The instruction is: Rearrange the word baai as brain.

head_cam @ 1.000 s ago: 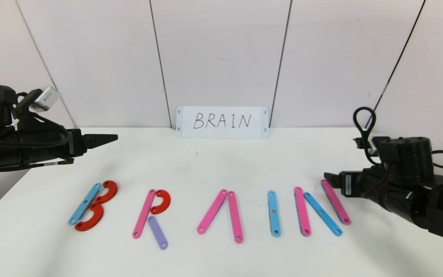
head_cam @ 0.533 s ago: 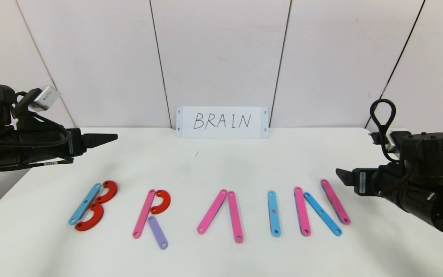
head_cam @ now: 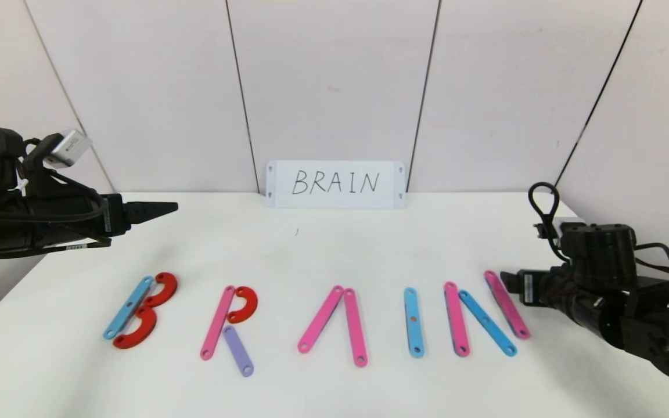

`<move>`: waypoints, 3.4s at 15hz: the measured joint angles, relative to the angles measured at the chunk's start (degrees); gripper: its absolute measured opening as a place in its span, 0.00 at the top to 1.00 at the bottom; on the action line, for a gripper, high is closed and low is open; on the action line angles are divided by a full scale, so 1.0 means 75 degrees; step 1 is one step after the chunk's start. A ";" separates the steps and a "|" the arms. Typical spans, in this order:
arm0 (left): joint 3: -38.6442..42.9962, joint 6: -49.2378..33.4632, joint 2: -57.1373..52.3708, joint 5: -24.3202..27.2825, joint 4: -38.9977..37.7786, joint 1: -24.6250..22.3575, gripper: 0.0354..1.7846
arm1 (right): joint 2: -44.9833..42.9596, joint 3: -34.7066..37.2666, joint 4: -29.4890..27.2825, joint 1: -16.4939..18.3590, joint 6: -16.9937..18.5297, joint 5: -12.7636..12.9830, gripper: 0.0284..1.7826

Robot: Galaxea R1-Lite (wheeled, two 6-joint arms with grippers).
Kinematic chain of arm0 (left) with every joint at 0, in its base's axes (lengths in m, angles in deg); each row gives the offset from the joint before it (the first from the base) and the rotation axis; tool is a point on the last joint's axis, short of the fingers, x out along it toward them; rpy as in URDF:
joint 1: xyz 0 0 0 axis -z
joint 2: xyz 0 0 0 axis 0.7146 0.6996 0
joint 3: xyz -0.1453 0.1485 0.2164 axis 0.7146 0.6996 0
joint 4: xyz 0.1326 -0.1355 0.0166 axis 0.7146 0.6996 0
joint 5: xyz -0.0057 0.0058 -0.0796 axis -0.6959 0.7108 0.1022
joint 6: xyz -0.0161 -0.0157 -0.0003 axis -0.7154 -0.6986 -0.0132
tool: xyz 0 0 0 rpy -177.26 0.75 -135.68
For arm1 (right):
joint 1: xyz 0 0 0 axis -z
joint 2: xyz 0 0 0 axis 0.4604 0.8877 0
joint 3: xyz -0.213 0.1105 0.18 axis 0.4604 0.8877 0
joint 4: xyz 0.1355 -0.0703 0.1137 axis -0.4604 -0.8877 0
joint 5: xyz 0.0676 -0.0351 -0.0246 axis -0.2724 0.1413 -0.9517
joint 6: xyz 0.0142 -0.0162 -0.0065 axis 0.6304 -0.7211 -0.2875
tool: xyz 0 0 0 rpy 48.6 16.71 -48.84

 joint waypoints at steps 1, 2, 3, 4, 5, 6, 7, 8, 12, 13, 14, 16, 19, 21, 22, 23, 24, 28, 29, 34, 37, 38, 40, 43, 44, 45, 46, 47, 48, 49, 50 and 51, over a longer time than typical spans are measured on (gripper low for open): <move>0.0000 0.0003 0.0000 0.0000 0.0000 0.0000 0.03 | 0.0208 0.0018 0.0104 0.0005 0.0010 0.0000 0.03; 0.0000 0.0003 0.0000 0.0003 0.0000 0.0000 0.03 | 0.0408 0.0023 0.0226 0.0020 0.0021 0.0000 0.03; 0.0000 0.0003 0.0000 0.0000 0.0000 0.0000 0.03 | 0.0569 0.0023 0.0375 0.0067 0.0024 0.0000 0.03; 0.0000 0.0003 0.0000 0.0003 0.0000 0.0000 0.03 | 0.0712 0.0018 0.0553 0.0145 0.0010 0.0007 0.03; 0.0000 0.0000 0.0000 0.0000 0.0002 0.0000 0.03 | 0.0819 0.0029 0.0655 0.0236 -0.0029 0.0003 0.03; 0.0000 0.0003 0.0000 0.0003 0.0000 0.0000 0.03 | 0.0904 0.0023 0.0769 0.0320 -0.0037 -0.0003 0.03; 0.0000 0.0003 0.0000 0.0003 0.0002 0.0003 0.03 | 0.0948 0.0026 0.0777 0.0382 -0.0031 -0.0005 0.03; 0.0000 0.0003 0.0003 0.0000 0.0000 -0.0003 0.03 | 0.0974 0.0036 0.0801 0.0405 -0.0023 -0.0005 0.03; 0.0000 0.0003 0.0003 0.0000 0.0000 0.0003 0.03 | 0.0959 0.0080 0.0803 0.0424 -0.0015 -0.0008 0.03; 0.0000 0.0000 0.0003 0.0000 0.0000 0.0000 0.03 | 0.0943 0.0041 0.0777 0.0437 -0.0020 0.0000 0.03; 0.0000 0.0003 0.0003 0.0003 0.0000 0.0000 0.03 | 0.0900 0.0023 0.0746 0.0457 -0.0026 -0.0011 0.03; 0.0000 0.0003 0.0003 0.0005 0.0002 0.0003 0.03 | 0.0793 0.0047 0.0736 0.0466 -0.0029 -0.0020 0.03; 0.0000 0.0000 0.0003 0.0003 0.0000 0.0000 0.03 | 0.0566 0.0356 0.0751 0.0439 -0.0005 -0.0088 0.03; 0.0000 0.0000 -0.0003 0.0008 0.0000 0.0003 0.03 | 0.0380 0.0614 0.0772 0.0379 0.0029 -0.0099 0.03; 0.0000 0.0003 -0.0003 0.0011 0.0000 0.0000 0.03 | 0.0323 0.0714 0.0774 0.0358 0.0044 -0.0099 0.03; 0.0000 0.0003 -0.0003 0.0011 0.0000 0.0000 0.03 | 0.0283 0.0787 0.0777 0.0343 0.0062 -0.0102 0.03; 0.0000 0.0003 -0.0003 0.0008 0.0000 0.0000 0.03 | 0.0254 0.0834 0.0777 0.0328 0.0065 -0.0102 0.03; 0.0000 0.0003 -0.0003 0.0003 0.0000 0.0000 0.03 | 0.0187 0.1018 0.0788 0.0172 0.0080 -0.0096 0.03; 0.0000 0.0003 -0.0003 0.0000 0.0000 0.0000 0.03 | 0.0179 0.1076 0.0792 0.0140 0.0085 -0.0089 0.03; 0.0000 0.0003 0.0000 0.0000 0.0000 0.0000 0.03 | 0.0029 0.1260 0.0769 0.0049 0.0085 -0.0081 0.03; 0.0000 -0.0003 0.0003 0.0003 0.0000 0.0000 0.03 | -0.0023 0.1276 0.0766 0.0034 0.0088 -0.0075 0.03; 0.0000 0.0000 0.0007 0.0000 0.0000 0.0000 0.03 | -0.0034 0.1276 0.0766 0.0034 0.0091 -0.0073 0.03; -0.0003 0.0003 0.0015 0.0000 -0.0003 0.0000 0.03 | -0.0042 0.1294 0.0777 0.0015 0.0088 -0.0060 0.03; -0.0018 -0.0007 0.0015 0.0000 -0.0007 0.0000 0.03 | -0.0049 0.1308 0.0780 -0.0007 0.0088 -0.0049 0.03; -0.0018 -0.0011 0.0015 0.0000 -0.0010 0.0000 0.03 | -0.0060 0.1315 0.0777 -0.0010 0.0088 -0.0047 0.03; -0.0023 -0.0015 0.0015 0.0000 -0.0010 0.0000 0.03 | -0.0078 0.1326 0.0759 -0.0024 0.0088 -0.0044 0.03; -0.0023 -0.0015 0.0015 0.0000 -0.0010 0.0000 0.03 | -0.0099 0.1352 0.0769 -0.0044 0.0091 -0.0034 0.03; -0.0023 -0.0015 0.0015 0.0000 -0.0010 0.0000 0.03 | -0.0137 0.1396 0.0746 -0.0076 0.0091 -0.0033 0.03; -0.0023 -0.0015 0.0015 0.0000 -0.0013 0.0000 0.03 | -0.0174 0.1443 0.0743 -0.0114 0.0102 -0.0026 0.03; -0.0023 -0.0011 0.0015 0.0000 -0.0013 0.0000 0.03 | -0.0232 0.1489 0.0717 -0.0138 0.0111 -0.0023 0.03; -0.0023 -0.0011 0.0015 0.0000 -0.0010 0.0000 0.03 | -0.0302 0.1543 0.0689 -0.0158 0.0124 -0.0020 0.03; -0.0023 -0.0011 0.0018 0.0000 -0.0007 0.0000 0.03 | -0.0380 0.1621 0.0684 -0.0184 0.0125 -0.0020 0.03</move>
